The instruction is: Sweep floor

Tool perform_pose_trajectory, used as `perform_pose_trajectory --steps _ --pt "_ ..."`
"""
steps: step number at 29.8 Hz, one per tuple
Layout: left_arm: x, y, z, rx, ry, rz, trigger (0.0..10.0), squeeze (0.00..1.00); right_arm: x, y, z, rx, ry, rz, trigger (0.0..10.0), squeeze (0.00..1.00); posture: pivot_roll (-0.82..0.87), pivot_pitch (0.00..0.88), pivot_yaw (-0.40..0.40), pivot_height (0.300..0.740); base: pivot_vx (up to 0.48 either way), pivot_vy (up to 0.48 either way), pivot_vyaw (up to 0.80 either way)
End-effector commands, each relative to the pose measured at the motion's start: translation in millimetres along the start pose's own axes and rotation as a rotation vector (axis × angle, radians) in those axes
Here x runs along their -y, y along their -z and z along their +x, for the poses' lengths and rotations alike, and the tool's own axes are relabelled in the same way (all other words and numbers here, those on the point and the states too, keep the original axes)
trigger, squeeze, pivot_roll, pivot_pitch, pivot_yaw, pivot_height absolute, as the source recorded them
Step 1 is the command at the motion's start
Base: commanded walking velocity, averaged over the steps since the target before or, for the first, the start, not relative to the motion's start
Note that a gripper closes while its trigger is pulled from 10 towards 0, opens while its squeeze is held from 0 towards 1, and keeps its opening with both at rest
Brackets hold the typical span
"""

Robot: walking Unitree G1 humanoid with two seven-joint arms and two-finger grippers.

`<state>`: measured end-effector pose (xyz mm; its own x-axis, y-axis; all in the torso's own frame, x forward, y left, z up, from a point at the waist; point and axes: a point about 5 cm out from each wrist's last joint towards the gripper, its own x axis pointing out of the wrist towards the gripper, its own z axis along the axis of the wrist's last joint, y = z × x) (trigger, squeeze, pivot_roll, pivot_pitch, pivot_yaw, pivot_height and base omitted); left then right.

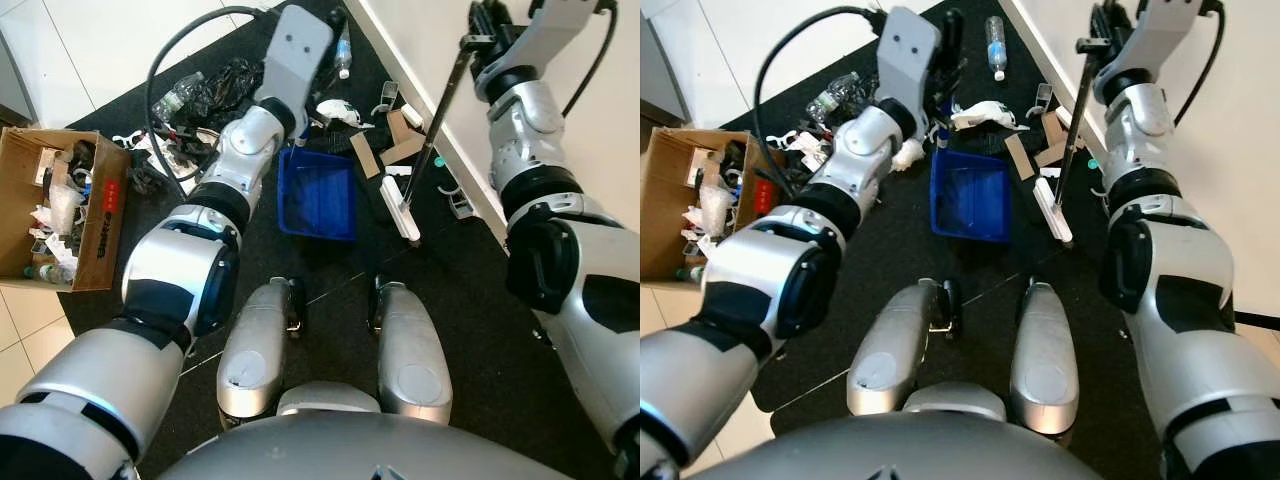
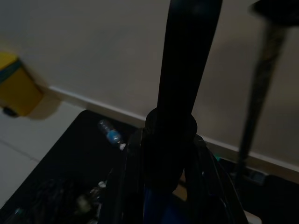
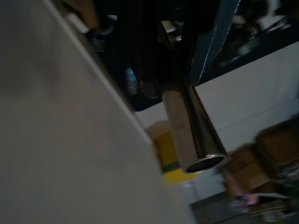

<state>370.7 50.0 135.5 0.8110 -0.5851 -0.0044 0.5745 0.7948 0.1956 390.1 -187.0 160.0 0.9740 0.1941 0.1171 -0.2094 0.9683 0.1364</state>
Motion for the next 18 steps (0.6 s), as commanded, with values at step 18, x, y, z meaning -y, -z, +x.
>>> perform_pose_trajectory --steps 18 --pt "26.4 15 -2.7 -0.015 0.085 -0.079 10.0 0.07 -35.0 13 8.0 0.036 -0.096 0.461 10.0 0.0 0.1 0.293 0.106 0.74 0.0 0.0 0.0"
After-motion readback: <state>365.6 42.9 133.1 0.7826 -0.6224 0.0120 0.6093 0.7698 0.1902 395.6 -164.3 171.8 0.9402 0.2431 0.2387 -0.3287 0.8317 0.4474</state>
